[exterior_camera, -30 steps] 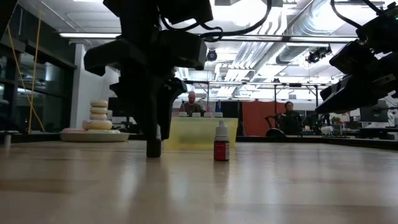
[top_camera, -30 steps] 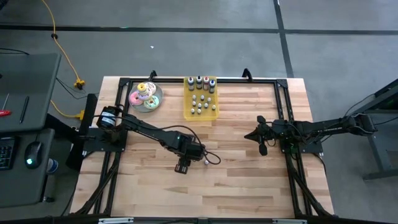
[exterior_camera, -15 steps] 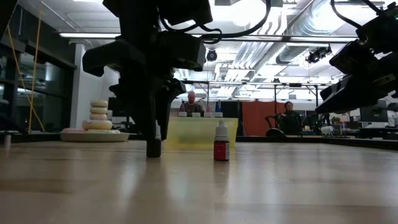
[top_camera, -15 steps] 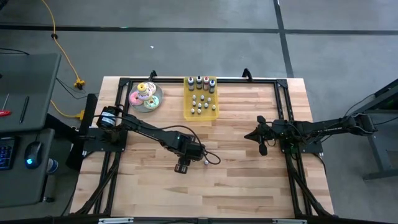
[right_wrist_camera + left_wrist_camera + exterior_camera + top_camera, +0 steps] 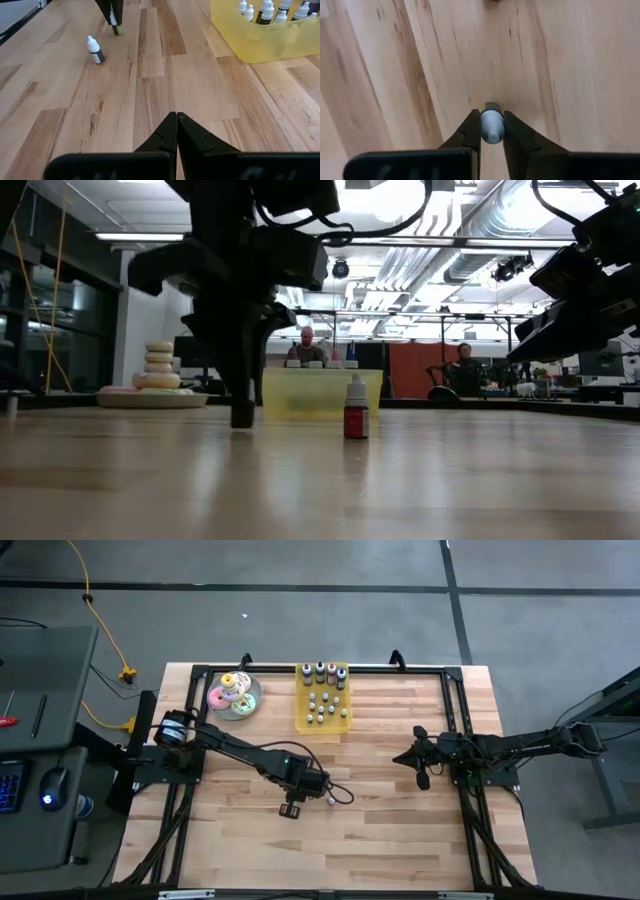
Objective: Pick & Place food coloring
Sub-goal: Put the small light green food coloring bottle into the yellow bin
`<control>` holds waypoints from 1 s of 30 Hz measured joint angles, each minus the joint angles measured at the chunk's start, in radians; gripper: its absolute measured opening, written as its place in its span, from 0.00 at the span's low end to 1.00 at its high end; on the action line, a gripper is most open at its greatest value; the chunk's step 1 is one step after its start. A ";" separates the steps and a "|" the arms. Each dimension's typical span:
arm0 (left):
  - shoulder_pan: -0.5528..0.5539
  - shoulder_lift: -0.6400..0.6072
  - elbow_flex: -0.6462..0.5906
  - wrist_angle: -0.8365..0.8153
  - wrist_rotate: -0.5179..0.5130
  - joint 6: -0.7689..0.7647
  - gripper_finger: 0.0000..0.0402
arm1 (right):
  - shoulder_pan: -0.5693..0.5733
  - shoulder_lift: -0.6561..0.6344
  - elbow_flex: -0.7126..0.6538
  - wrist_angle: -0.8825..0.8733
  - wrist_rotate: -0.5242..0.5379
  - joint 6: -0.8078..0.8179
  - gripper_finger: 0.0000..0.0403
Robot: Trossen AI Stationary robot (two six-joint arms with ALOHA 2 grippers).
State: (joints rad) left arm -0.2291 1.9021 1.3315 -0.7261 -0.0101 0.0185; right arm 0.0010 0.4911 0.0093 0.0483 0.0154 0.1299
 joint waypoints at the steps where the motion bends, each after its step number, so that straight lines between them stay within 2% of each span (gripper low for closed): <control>1: 0.000 -0.002 0.010 -0.018 0.000 0.000 0.09 | 0.000 0.000 0.000 0.000 0.000 0.000 0.00; 5: 0.001 -0.031 0.063 -0.102 0.000 0.005 0.11 | 0.000 0.000 0.000 -0.001 0.000 0.000 0.00; 7: 0.001 -0.053 0.085 -0.094 0.000 0.006 0.12 | 0.000 0.000 0.000 0.001 0.000 0.000 0.00; 17: 0.000 -0.261 0.083 -0.193 0.017 0.011 0.13 | 0.000 -0.004 0.000 -0.005 0.000 0.000 0.00; 24: 0.000 -0.411 0.080 -0.306 0.130 0.247 0.14 | 0.000 -0.003 0.000 -0.001 0.000 0.000 0.00; 30: 0.000 -0.508 0.079 -0.396 0.134 0.493 0.14 | 0.000 -0.005 0.000 -0.005 0.000 0.000 0.00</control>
State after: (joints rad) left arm -0.2291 1.3942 1.4101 -1.1223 0.1239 0.5113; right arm 0.0007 0.4860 0.0092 0.0433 0.0152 0.1299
